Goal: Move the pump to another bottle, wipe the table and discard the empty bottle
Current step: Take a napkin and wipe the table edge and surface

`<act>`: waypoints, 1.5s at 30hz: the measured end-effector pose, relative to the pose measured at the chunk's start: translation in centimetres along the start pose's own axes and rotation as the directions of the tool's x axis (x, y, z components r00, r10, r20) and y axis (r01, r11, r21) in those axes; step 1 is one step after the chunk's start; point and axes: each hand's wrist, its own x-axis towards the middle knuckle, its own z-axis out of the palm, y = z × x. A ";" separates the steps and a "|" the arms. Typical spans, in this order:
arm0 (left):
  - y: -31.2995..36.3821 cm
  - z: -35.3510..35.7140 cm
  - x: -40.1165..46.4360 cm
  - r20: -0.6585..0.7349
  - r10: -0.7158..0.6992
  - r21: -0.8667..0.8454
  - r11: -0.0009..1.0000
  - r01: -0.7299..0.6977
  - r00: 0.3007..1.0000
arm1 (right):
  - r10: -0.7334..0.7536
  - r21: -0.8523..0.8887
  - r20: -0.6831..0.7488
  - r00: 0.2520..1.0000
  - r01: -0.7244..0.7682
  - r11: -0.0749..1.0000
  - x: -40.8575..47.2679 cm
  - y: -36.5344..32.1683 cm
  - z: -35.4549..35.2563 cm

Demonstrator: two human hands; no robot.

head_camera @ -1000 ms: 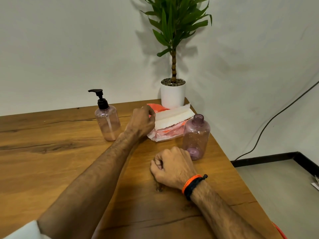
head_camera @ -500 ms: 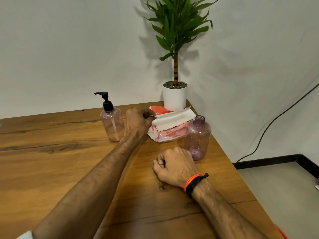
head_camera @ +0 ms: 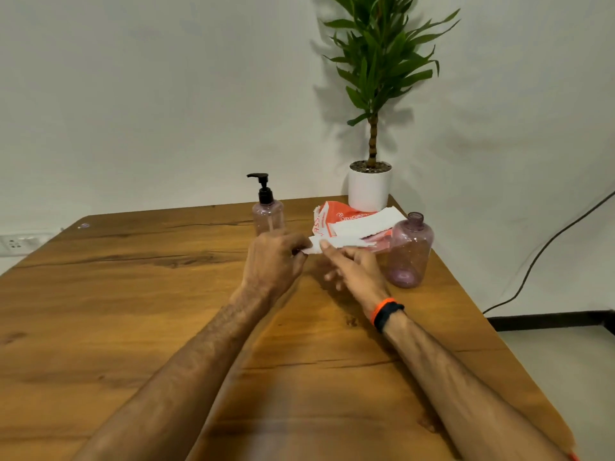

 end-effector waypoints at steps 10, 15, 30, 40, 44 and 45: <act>-1.5 -4.3 -5.4 0.055 0.120 0.275 0.953 -0.131 0.991 | 0.300 0.393 -0.114 0.947 -0.234 0.889 -0.6 -0.6 4.7; -2.8 -6.5 -7.2 0.045 -0.077 0.082 0.994 0.073 0.996 | 0.236 0.340 -0.025 0.971 -0.213 0.916 -0.5 -0.7 5.6; -4.7 -8.3 -6.5 0.321 -0.789 -0.614 0.247 0.750 0.523 | 0.142 0.191 0.315 0.938 -0.209 0.959 -1.1 -0.4 8.9; -6.3 -8.7 -8.0 0.292 -0.774 -0.564 0.335 0.755 0.561 | 0.156 0.070 0.179 0.971 -0.171 0.983 -0.4 -1.6 10.8; -9.1 -10.2 -10.6 0.122 -0.696 -0.253 0.667 0.700 0.707 | -0.221 -0.459 -0.006 0.975 0.193 0.867 0.9 -2.8 10.4; -9.9 -10.5 -11.3 0.135 -0.674 -0.192 0.701 0.687 0.726 | -0.339 -0.589 0.016 0.941 0.283 0.757 1.1 -3.0 10.4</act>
